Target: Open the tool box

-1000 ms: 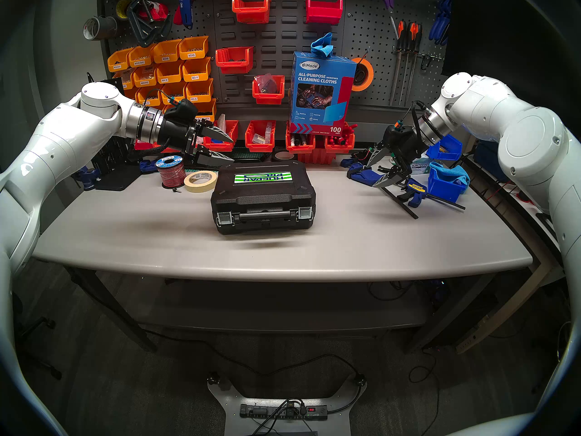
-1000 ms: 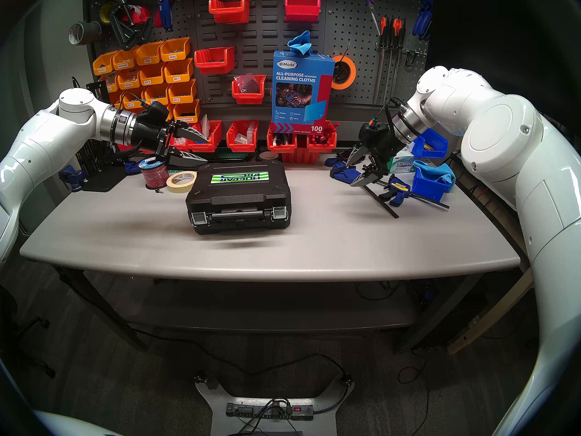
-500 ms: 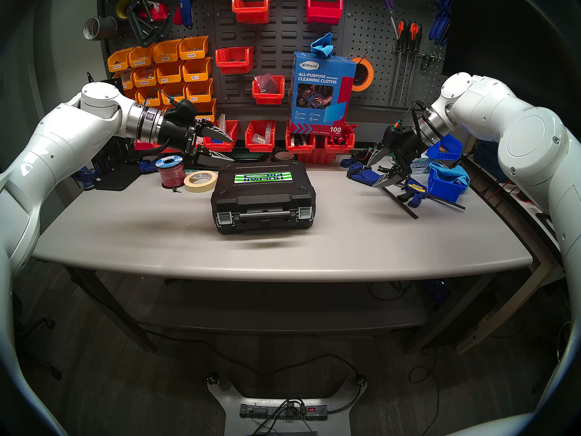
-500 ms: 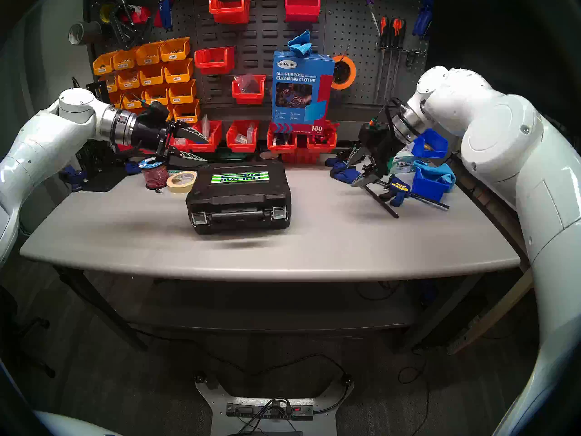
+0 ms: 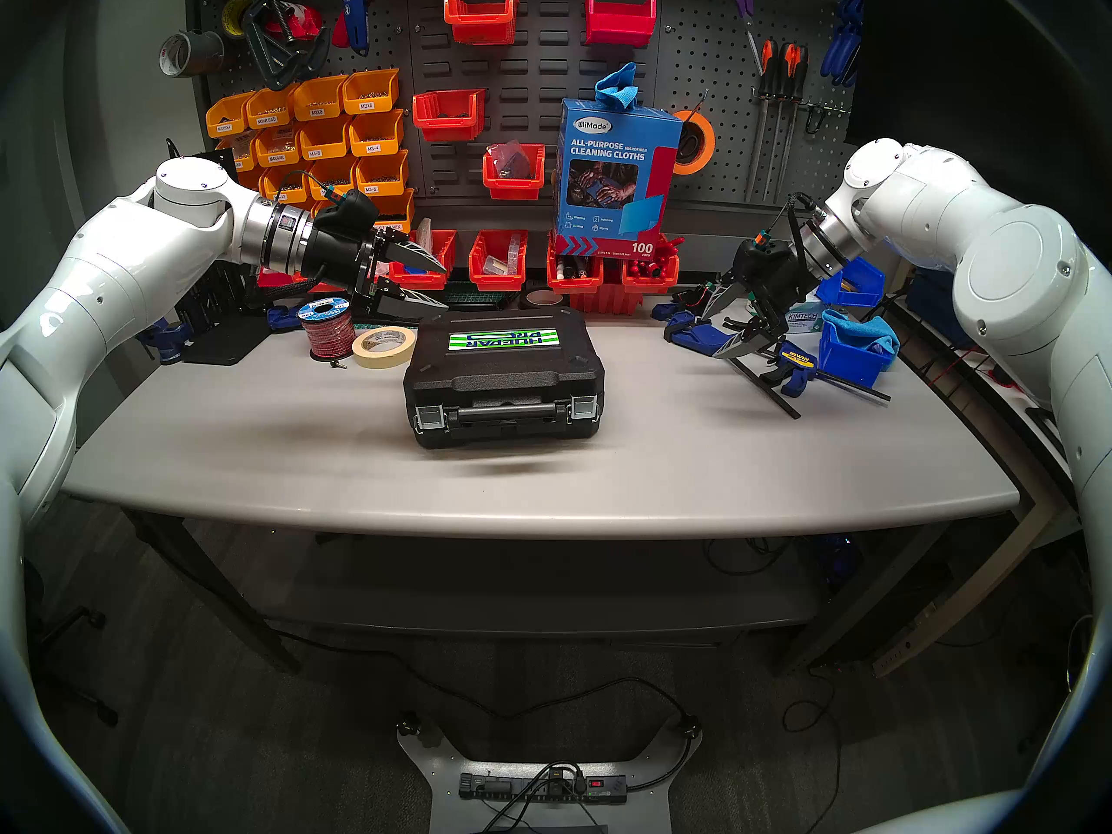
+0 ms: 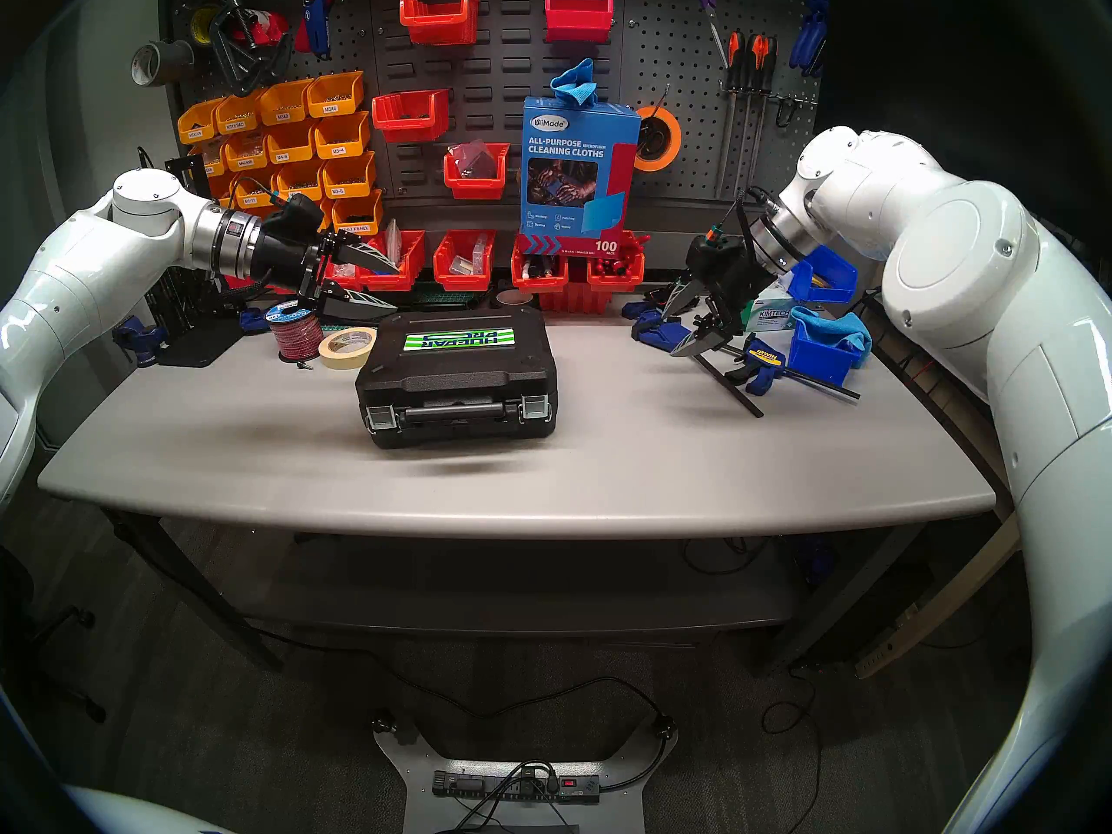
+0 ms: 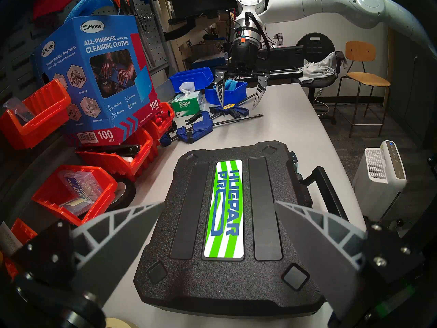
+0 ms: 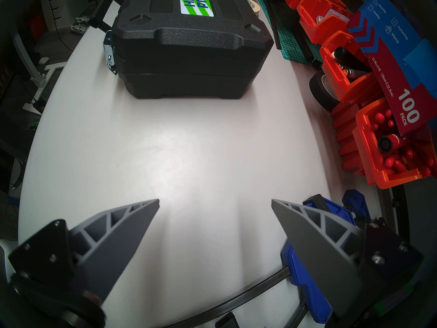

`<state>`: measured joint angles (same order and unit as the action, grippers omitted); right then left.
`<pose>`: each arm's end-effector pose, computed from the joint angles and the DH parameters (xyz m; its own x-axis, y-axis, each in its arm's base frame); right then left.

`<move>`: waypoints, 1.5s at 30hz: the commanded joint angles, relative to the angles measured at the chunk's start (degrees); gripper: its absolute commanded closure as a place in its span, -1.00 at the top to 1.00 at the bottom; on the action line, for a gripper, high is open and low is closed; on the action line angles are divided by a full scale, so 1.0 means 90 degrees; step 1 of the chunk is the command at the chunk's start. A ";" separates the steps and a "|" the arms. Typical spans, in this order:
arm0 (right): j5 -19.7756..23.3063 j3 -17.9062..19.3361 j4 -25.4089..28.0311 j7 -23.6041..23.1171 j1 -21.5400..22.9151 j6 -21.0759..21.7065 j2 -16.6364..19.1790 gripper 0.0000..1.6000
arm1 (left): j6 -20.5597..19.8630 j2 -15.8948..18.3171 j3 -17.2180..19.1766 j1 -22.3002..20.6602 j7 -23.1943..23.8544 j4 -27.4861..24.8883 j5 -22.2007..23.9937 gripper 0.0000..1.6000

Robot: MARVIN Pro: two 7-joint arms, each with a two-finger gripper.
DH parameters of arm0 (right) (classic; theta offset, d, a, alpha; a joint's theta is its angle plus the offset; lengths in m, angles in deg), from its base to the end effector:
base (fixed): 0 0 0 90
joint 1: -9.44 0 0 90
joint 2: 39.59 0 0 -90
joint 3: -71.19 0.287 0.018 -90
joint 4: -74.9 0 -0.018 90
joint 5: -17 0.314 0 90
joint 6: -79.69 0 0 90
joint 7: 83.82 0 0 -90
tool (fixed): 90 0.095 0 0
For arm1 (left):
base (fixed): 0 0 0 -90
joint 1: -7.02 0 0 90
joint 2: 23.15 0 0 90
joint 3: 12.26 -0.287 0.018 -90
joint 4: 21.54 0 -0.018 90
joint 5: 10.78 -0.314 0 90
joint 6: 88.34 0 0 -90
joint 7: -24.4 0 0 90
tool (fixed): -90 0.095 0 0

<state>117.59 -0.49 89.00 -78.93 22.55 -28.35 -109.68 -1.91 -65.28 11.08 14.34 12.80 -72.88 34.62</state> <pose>0.5906 -0.1302 -0.0205 -0.0867 0.8496 0.5202 0.9730 -0.0399 0.2273 0.5397 0.1326 -0.0077 -0.1091 -0.4877 0.8662 -0.9558 -0.1880 -0.2263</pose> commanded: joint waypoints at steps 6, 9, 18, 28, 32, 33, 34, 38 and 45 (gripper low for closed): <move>0.0155 0.0213 -0.0317 0.0013 -0.0355 -0.0724 0.0203 1.00 | -0.0004 0.0000 0.0058 -0.0109 -0.0009 -0.0002 0.0008 1.00; 0.0197 0.0271 -0.0433 0.0013 -0.0393 -0.0901 0.0148 1.00 | -0.0004 0.0001 0.0058 -0.0109 -0.0009 -0.0003 0.0009 1.00; 0.0307 0.0445 -0.0500 0.0645 -0.0247 -0.0783 -0.0349 1.00 | 0.0000 0.0004 0.0059 -0.0102 -0.0011 -0.0009 0.0010 1.00; 0.0398 0.0622 -0.0575 0.0544 -0.0088 -0.0677 -0.0833 1.00 | 0.0001 0.0006 0.0060 -0.0100 -0.0012 -0.0012 0.0011 1.00; 0.0427 0.0680 -0.0629 0.0540 -0.0068 -0.0639 -0.1003 1.00 | 0.0001 0.0006 0.0060 -0.0099 -0.0013 -0.0013 0.0011 1.00; 0.0443 0.0702 -0.0632 0.0546 -0.0059 -0.0627 -0.1054 1.00 | 0.0001 0.0006 0.0060 -0.0099 -0.0013 -0.0013 0.0011 1.00; 0.0454 0.0722 -0.0648 0.0547 -0.0058 -0.0612 -0.1098 1.00 | 0.0001 0.0007 0.0060 -0.0099 -0.0013 -0.0013 0.0011 1.00; 0.0501 0.0797 -0.0674 0.0594 -0.0078 -0.0553 -0.1288 1.00 | 0.0001 0.0007 0.0061 -0.0098 -0.0013 -0.0014 0.0011 1.00; 0.0558 0.0890 -0.0695 0.0700 -0.0127 -0.0460 -0.1549 1.00 | 0.0001 0.0008 0.0061 -0.0097 -0.0014 -0.0016 0.0011 1.00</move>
<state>121.95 6.72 83.36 -73.74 20.39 -33.27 -120.66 -1.89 -65.25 11.09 14.44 12.80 -73.01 34.62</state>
